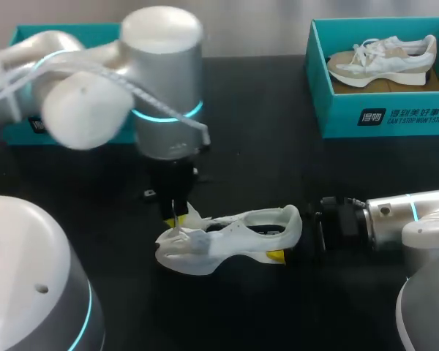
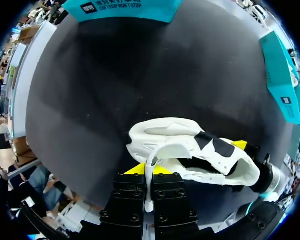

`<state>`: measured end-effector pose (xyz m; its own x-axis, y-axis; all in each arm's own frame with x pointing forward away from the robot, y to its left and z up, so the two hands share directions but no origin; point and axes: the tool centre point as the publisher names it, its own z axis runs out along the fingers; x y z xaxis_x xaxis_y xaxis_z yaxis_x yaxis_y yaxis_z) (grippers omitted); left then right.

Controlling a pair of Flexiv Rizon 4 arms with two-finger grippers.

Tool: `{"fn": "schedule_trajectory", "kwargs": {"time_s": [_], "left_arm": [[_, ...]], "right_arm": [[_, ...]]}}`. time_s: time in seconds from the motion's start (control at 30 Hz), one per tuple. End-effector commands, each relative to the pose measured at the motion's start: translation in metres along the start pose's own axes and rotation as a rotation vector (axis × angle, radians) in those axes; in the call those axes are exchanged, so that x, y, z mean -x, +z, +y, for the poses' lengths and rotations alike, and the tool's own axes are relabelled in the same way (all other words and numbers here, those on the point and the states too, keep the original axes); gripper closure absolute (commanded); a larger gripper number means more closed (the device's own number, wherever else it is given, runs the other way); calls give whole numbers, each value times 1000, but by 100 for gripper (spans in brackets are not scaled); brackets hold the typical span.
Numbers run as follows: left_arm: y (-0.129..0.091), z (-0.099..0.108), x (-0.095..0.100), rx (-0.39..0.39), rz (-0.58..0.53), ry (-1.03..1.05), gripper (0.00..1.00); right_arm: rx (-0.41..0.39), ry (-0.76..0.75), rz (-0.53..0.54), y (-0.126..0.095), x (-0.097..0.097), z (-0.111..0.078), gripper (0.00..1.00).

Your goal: Take the shoe out of the shoebox, open the shoe tongue, remove and reinsert the insole, then place the shoe into the shoebox

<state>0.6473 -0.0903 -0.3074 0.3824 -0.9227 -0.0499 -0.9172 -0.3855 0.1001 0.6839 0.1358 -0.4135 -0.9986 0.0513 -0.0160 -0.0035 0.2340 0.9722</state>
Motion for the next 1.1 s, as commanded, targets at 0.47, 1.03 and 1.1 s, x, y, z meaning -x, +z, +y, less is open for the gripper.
{"fn": "schedule_trajectory", "kwargs": {"time_s": [0.47,1.03,1.1], "left_arm": [[24,-14,36,-37,187,23,100],[79,-15,40,-40,-24,68,100],[83,-16,41,-40,-44,68,87]], "right_arm": [[-4,1,1,0,0,0,100],[-4,1,1,0,0,0,100],[-4,1,1,0,0,0,100]]}}
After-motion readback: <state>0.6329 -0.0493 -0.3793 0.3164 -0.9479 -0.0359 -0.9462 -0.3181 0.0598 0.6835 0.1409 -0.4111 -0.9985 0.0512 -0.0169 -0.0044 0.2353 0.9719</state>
